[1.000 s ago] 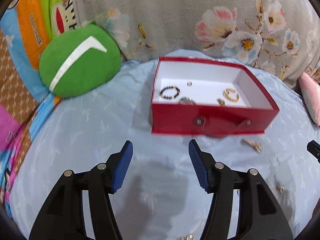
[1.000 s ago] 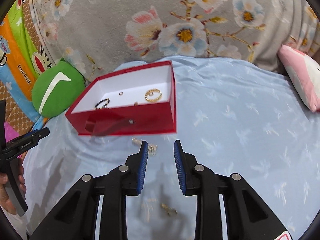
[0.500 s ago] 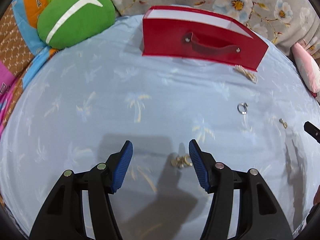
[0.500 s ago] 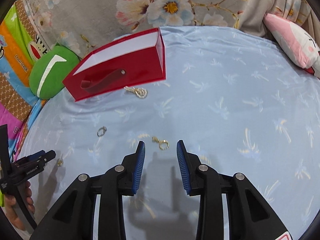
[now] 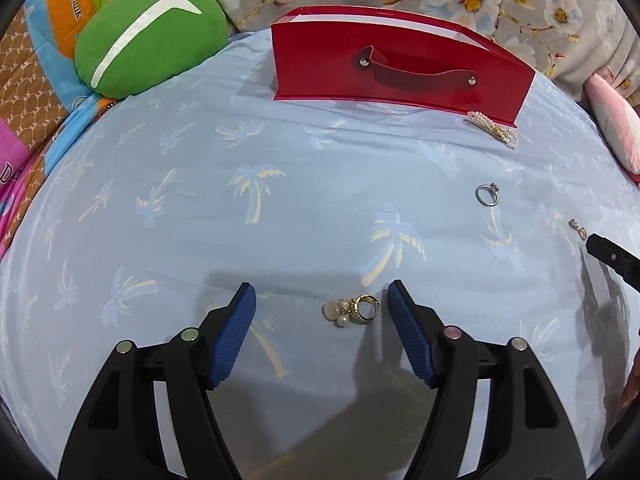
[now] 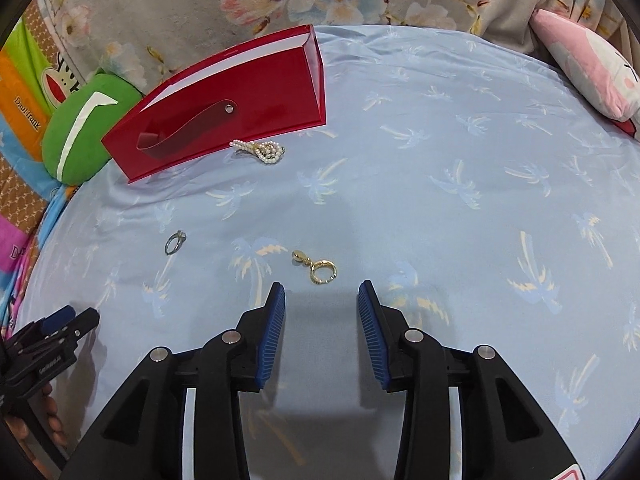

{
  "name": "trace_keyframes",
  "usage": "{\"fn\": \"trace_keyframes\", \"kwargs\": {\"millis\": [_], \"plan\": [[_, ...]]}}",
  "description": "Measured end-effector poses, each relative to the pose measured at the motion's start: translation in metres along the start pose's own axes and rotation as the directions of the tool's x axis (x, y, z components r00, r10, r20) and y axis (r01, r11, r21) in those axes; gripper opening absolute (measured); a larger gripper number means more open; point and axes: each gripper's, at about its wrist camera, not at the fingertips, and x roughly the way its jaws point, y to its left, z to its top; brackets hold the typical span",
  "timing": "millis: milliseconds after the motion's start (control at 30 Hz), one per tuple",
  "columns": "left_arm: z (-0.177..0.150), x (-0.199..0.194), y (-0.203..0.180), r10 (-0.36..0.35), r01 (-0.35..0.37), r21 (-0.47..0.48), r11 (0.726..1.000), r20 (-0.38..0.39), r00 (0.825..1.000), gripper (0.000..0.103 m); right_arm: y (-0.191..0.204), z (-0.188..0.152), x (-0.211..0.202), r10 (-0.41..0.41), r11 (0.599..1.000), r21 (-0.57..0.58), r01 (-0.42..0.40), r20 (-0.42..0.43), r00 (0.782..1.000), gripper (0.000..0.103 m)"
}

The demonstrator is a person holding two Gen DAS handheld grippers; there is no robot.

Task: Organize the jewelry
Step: 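Grasp the gold pearl earring with the left tool while the right tool grasps the gold hoop earring, then carry the pearl earring with the left tool while the right tool carries the hoop earring into the box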

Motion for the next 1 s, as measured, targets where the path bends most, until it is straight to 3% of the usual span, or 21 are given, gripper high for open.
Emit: {"fn": "trace_keyframes", "kwargs": {"millis": [233, 400, 500, 600, 733, 867, 900, 1000], "plan": [[0.000, 0.003, -0.005, 0.004, -0.004, 0.005, 1.000, 0.017, 1.000, 0.078, 0.012, 0.007, 0.011, -0.030, 0.999, -0.044, 0.030, 0.014, 0.999, 0.037], [0.000, 0.002, -0.005, -0.001, 0.001, 0.004, 1.000, 0.019, 1.000, 0.075, 0.012, 0.007, 0.012, -0.039, 0.998, -0.058, 0.039, 0.012, 0.999, 0.020], [-0.002, -0.002, -0.004, -0.024, 0.024, 0.008, 1.000, 0.028, 0.999, 0.059, 0.011, 0.006, 0.012, -0.036, 0.998, -0.053, 0.037, 0.010, 0.999, 0.014], [-0.002, -0.005, -0.002, -0.063, 0.063, 0.007, 0.998, 0.030, 0.998, 0.037, 0.010, 0.006, 0.012, -0.029, 0.998, -0.047, 0.030, 0.010, 1.000, 0.014], [-0.001, -0.006, 0.002, -0.105, 0.105, -0.012, 0.994, 0.019, 0.994, 0.015, 0.009, 0.004, 0.011, -0.021, 0.999, -0.038, 0.021, 0.010, 1.000, 0.014], [-0.002, -0.007, 0.004, -0.152, 0.152, -0.034, 0.988, 0.003, 0.988, 0.012, 0.007, 0.002, 0.008, -0.001, 1.000, -0.017, 0.001, 0.008, 1.000, 0.014], [-0.002, -0.007, 0.004, -0.167, 0.167, -0.039, 0.985, -0.002, 0.986, 0.003, 0.007, 0.001, 0.007, 0.003, 1.000, -0.013, -0.003, 0.008, 1.000, 0.014], [-0.003, -0.009, 0.001, -0.185, 0.184, -0.042, 0.982, -0.012, 0.983, 0.003, 0.006, 0.000, 0.002, 0.008, 1.000, -0.010, -0.008, 0.014, 1.000, 0.013]]}}
